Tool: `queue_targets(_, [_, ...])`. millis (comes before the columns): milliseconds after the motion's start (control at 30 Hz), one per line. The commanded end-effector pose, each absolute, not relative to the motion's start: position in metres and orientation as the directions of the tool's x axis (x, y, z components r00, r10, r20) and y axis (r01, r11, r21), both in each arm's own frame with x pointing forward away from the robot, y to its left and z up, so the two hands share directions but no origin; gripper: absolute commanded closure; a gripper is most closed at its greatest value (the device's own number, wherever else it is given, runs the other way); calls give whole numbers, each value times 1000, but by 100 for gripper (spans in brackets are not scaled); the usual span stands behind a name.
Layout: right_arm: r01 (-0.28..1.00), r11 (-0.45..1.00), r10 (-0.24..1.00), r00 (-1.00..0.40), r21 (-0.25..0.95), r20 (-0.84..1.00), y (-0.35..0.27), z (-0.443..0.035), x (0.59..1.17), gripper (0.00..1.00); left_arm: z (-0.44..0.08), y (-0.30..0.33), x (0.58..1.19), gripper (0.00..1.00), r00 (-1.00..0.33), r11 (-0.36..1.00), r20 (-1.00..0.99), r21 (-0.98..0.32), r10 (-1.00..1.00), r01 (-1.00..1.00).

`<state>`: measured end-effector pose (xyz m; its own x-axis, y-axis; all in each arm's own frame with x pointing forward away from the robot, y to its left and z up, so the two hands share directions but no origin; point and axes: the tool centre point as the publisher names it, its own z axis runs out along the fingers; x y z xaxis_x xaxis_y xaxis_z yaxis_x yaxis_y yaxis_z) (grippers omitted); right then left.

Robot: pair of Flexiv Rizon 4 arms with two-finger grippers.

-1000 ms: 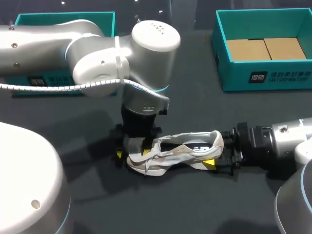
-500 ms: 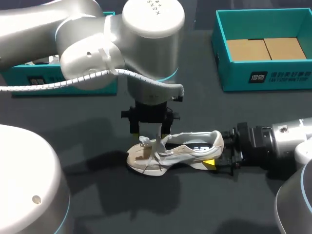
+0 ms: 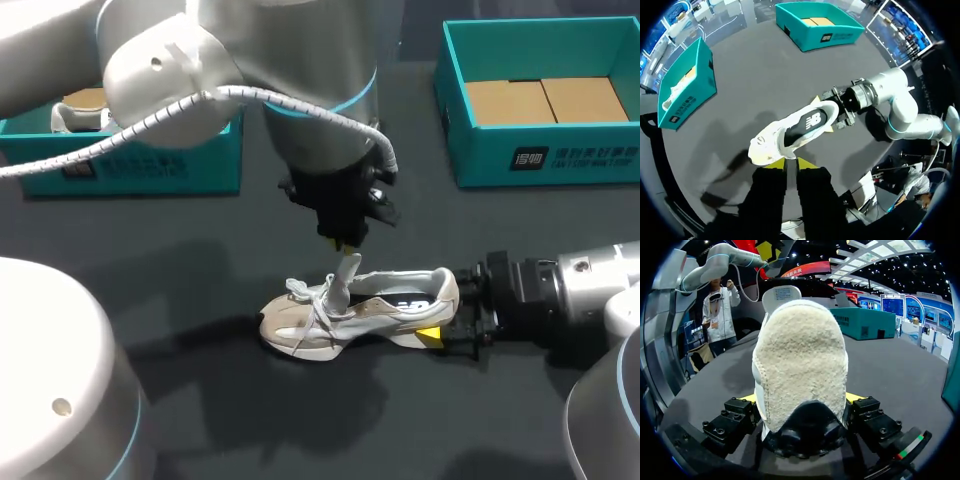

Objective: Take the shoe out of the shoebox, open the shoe tongue, remove and reinsert the insole, then place the shoe into the shoebox

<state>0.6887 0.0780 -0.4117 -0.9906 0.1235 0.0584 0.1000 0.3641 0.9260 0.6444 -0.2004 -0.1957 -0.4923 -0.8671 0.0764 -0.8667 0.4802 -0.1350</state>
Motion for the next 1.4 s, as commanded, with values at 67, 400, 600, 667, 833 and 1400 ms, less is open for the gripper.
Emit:
queue_targets(67, [100,368,125,-991,924,58,78,-411,689,100,-195,-197,650,100,-883,872,152,-154,-444,-464])
queue_targets(400, [100,368,125,-991,924,58,78,-411,689,100,-203,-206,661,100,-975,951,137,-230,-176,-205])
queue_targets(600, [100,368,125,-991,924,58,78,-411,689,100,-226,-224,670,100,-989,965,141,-263,35,-4])
queue_targets(667, [100,368,125,-991,924,58,78,-411,689,100,-234,-228,674,100,-980,959,161,-273,119,71])
queue_targets(833, [100,368,125,-991,924,58,78,-411,689,100,-234,-228,674,100,-980,959,161,-273,119,71])
queue_targets(1400, [100,368,125,-991,924,58,78,-411,689,100,-280,-278,678,100,-982,970,138,-223,128,96])
